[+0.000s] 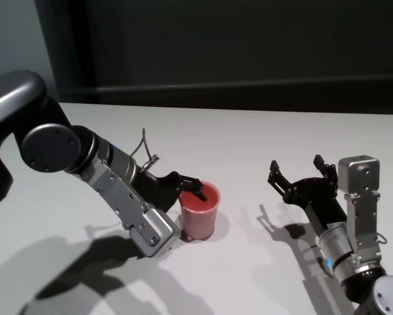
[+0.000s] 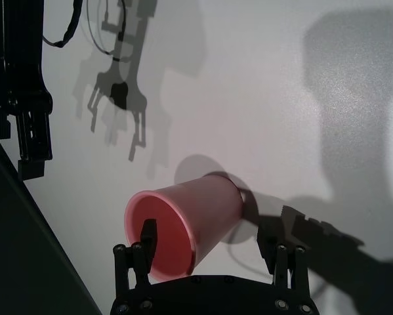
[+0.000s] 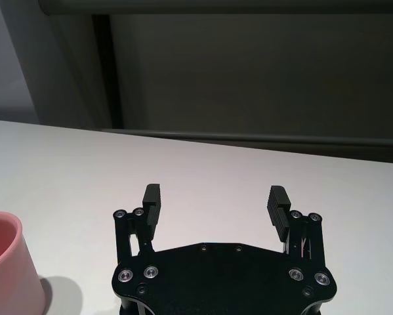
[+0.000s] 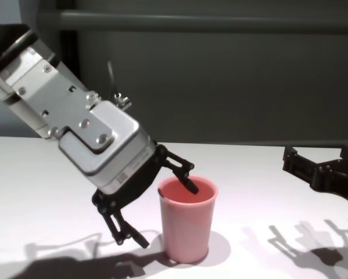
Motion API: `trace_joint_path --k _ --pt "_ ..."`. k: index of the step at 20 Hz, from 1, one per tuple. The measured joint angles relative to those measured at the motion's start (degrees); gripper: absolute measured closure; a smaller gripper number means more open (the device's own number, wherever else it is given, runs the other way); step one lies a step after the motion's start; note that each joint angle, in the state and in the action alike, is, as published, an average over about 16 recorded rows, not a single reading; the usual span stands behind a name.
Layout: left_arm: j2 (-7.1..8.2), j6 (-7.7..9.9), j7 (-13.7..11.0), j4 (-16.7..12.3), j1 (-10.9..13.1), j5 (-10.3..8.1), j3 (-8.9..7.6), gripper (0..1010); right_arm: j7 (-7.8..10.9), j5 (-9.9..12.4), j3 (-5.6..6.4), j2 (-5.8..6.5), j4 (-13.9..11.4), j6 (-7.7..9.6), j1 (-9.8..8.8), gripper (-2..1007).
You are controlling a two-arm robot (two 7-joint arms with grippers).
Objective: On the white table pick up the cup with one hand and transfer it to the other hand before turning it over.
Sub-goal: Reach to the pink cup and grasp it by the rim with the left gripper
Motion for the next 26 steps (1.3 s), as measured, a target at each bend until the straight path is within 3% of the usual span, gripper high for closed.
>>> trace_joint_path --k 17,26 --pt "-3.06 -3.11 -2.6 4.5 -5.5 2.59 4.9 7 0.0 0.0 0.0 0.0 0.0 0.0 0.0 3" --pt "-4.27 -4.15 -4.1 6.1 -7.8 2.94 7.0 7 0.0 0.0 0.0 0.0 0.0 0.0 0.0 3"
